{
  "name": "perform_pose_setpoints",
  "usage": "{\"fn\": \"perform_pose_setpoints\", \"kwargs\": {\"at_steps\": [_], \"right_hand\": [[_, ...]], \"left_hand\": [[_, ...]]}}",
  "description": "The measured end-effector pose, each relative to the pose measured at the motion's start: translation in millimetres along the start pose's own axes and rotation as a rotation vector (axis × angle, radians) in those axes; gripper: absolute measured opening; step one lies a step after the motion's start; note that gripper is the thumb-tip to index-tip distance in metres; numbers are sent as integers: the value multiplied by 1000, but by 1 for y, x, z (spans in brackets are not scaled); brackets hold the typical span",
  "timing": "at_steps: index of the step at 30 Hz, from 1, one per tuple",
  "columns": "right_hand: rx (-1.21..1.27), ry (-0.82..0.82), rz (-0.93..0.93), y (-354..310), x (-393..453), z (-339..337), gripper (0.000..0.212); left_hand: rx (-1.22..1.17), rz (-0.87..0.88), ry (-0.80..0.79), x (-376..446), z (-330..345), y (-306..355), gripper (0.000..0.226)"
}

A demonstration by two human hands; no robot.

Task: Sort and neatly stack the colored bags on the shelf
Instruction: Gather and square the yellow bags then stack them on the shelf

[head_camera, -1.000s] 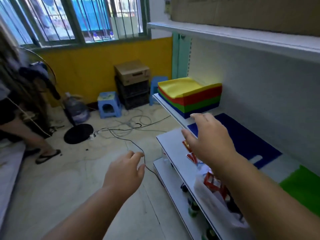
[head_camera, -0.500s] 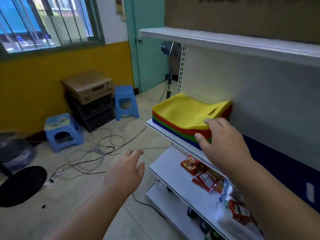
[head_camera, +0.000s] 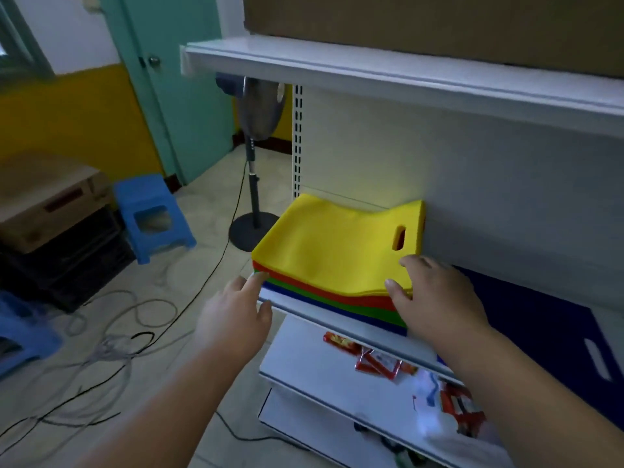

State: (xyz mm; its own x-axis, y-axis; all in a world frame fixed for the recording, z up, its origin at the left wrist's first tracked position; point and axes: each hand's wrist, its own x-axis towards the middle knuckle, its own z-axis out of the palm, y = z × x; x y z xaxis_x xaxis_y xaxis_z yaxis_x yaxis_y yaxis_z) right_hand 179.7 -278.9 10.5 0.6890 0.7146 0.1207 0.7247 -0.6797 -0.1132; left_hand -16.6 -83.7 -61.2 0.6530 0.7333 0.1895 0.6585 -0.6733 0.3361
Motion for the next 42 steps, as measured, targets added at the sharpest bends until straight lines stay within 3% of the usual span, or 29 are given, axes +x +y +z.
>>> {"fn": "perform_pose_setpoints", "kwargs": {"at_steps": [9, 17, 25, 28, 31, 33, 38, 42], "right_hand": [[-85, -28, 236, -31, -4, 9, 45], [-173, 21, 235, -59, -16, 23, 38], [139, 301, 409, -78, -42, 28, 30], [142, 216, 532, -81, -35, 27, 39], [331, 81, 639, -87, -24, 26, 51], [452, 88, 647, -92, -18, 26, 50], [377, 122, 614, -93, -16, 31, 37], [470, 127, 613, -97, -27, 34, 35]], "left_hand": [[13, 85, -165, 60, 4, -40, 47], [-227, 166, -113, 80, -6, -66, 19], [-309, 38, -83, 119, -19, -67, 17], [-352, 16, -159, 124, -23, -65, 20], [-367, 39, -207, 126, -24, -64, 21], [-392, 44, -244, 126, -25, -66, 23], [-252, 139, -254, 119, -30, -80, 28], [-248, 169, -272, 113, -35, -87, 27]]}}
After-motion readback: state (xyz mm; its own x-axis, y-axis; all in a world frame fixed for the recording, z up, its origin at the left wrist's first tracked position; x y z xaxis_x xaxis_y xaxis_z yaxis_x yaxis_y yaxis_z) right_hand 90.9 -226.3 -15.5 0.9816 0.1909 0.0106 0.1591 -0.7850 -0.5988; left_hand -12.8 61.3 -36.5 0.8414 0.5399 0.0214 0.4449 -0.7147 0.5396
